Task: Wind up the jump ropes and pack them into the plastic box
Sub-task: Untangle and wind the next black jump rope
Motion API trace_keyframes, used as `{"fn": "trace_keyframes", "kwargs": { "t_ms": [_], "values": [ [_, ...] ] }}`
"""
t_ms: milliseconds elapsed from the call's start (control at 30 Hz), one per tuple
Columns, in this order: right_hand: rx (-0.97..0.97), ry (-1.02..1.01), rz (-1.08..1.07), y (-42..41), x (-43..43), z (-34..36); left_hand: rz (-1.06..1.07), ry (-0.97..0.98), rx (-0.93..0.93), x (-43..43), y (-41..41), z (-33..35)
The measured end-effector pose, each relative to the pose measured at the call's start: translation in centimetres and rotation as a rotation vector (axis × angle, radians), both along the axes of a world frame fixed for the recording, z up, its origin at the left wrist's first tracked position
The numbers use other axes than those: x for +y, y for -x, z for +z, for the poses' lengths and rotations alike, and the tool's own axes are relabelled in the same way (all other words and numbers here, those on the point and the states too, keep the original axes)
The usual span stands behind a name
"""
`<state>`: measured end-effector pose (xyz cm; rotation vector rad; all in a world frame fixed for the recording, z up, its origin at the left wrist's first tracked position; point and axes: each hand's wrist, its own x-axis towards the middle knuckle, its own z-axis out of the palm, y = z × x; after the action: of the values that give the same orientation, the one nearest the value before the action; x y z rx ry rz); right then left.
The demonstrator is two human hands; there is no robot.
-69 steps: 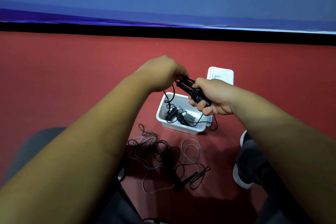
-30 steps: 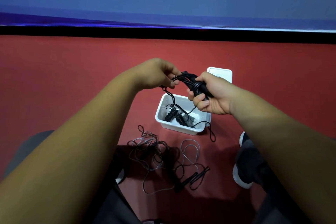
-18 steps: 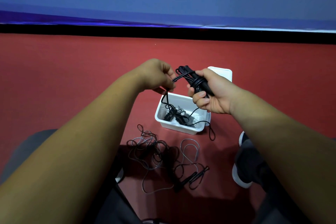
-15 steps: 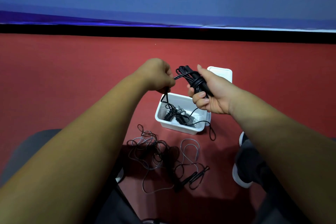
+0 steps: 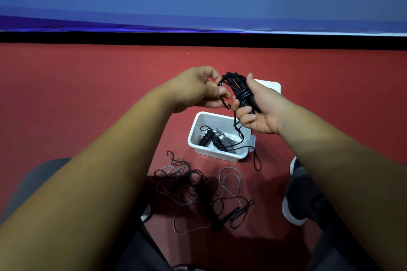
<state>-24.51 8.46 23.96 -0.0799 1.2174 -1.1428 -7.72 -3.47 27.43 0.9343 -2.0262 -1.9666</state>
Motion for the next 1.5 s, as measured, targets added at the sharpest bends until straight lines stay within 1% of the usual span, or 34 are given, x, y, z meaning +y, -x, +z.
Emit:
{"fn": "trace_keyframes", "kwargs": {
  "t_ms": [33,100,200,300,400,500,567,700,833,967,1100,1167,1233,1333,1367,1400,1500],
  "values": [
    [0.015,0.007,-0.001,0.1,0.0,0.3,-0.022,0.011,-0.001,0.0,-0.1,0.2],
    [0.06,0.022,-0.007,0.3,-0.1,1.3,-0.031,0.112,-0.04,-0.1,-0.3,1.1],
    [0.112,0.071,-0.018,0.7,-0.2,3.9,0.02,0.391,-0.106,-0.4,-0.1,3.3],
    [0.196,0.143,-0.048,0.8,-0.6,7.7,0.129,0.596,-0.079,-0.7,0.5,6.9],
    [0.253,0.234,-0.097,0.8,-1.1,12.7,0.239,0.7,-0.022,-0.5,1.5,12.2],
    [0.312,0.333,-0.145,0.7,-1.1,18.8,0.343,0.922,0.009,0.0,2.1,18.6],
    [0.367,0.399,-0.154,0.3,-0.7,23.1,0.401,1.015,0.041,0.3,2.0,22.9],
    [0.453,0.517,-0.186,-0.9,0.6,30.7,0.518,1.252,0.028,1.6,0.9,31.1],
    [0.499,0.607,-0.186,-2.6,2.2,36.9,0.57,1.359,0.058,3.6,-0.8,37.6],
    [0.522,0.675,-0.19,-4.0,3.4,40.4,0.624,1.44,0.015,5.0,-3.0,41.1],
    [0.557,0.693,-0.186,-5.0,4.0,41.0,0.61,1.483,-0.035,5.7,-4.9,41.2],
    [0.556,0.689,-0.186,-5.4,3.9,40.6,0.565,1.425,-0.031,5.9,-5.4,40.6],
    [0.539,0.684,-0.187,-5.8,3.7,39.9,0.519,1.294,0.018,5.7,-5.8,39.5],
    [0.526,0.674,-0.183,-5.9,3.5,38.3,0.402,0.979,0.162,5.2,-6.6,37.4],
    [0.529,0.669,-0.183,-5.9,3.4,37.7,0.359,0.901,0.199,5.1,-7.0,36.6],
    [0.532,0.663,-0.183,-5.8,3.4,37.0,0.318,0.857,0.219,5.0,-7.3,35.8],
    [0.52,0.634,-0.191,-5.5,3.0,34.6,0.231,0.819,0.207,5.0,-7.7,33.0]
  ]
}}
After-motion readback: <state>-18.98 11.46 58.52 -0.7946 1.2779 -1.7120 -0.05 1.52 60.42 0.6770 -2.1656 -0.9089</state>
